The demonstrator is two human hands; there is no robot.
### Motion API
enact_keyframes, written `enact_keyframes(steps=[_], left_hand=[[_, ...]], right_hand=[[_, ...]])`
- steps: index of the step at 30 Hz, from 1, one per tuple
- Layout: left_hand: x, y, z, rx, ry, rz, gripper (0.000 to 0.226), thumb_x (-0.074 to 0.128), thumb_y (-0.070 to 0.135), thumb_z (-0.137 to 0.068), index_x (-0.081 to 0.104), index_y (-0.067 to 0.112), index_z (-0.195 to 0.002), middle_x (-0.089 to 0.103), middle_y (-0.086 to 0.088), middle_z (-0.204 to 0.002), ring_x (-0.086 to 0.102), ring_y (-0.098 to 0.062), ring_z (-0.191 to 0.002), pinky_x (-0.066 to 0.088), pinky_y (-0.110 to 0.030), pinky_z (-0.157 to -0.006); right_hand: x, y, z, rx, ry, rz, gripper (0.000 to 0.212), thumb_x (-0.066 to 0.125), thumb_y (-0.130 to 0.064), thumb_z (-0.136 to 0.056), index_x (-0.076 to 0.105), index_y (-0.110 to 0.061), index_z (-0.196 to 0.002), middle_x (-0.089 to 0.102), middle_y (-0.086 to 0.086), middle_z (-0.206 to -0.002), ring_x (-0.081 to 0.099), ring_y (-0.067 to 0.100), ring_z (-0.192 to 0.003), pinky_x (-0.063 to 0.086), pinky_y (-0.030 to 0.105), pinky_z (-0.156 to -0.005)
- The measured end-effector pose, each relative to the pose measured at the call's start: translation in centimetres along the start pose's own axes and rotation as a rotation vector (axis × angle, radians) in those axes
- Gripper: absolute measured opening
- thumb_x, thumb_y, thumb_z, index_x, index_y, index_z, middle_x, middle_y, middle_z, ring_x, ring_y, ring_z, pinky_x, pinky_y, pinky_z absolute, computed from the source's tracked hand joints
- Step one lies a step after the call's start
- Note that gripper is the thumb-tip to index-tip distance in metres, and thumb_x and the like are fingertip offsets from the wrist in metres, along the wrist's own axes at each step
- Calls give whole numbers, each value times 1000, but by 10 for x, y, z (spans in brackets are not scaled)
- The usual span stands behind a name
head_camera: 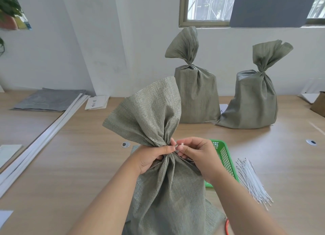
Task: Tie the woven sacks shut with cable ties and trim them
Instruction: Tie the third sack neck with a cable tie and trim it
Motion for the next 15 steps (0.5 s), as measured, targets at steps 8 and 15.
enact_keyframes(steps=[8,15], left_hand=[[1,1,2,12,9,16,17,68,0,-90,66,17,-88,74,14,-80,66,3,-73,43,-10,-54],[4,-1,3,18,-5,26,19,65,-3,-91,65,16,-88,74,14,-76,67,5,-73,45,-9,-57]], right_hand=[[-5,-2,6,-55,77,-83,11,73,9,-78,65,5,-84,75,22,-85,71,20,-72,60,26,-69],[-4,-5,11,-112,70,-7,8,72,4,-82,76,-1,-87,76,21,-90,71,27,-84,60,35,-84]])
Point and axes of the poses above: each hand's wrist, its own z-axis away from the middle knuckle, its own x-axis out of the palm, y = z × x, the point moved 8 cm from there along -z, towards the middle knuckle
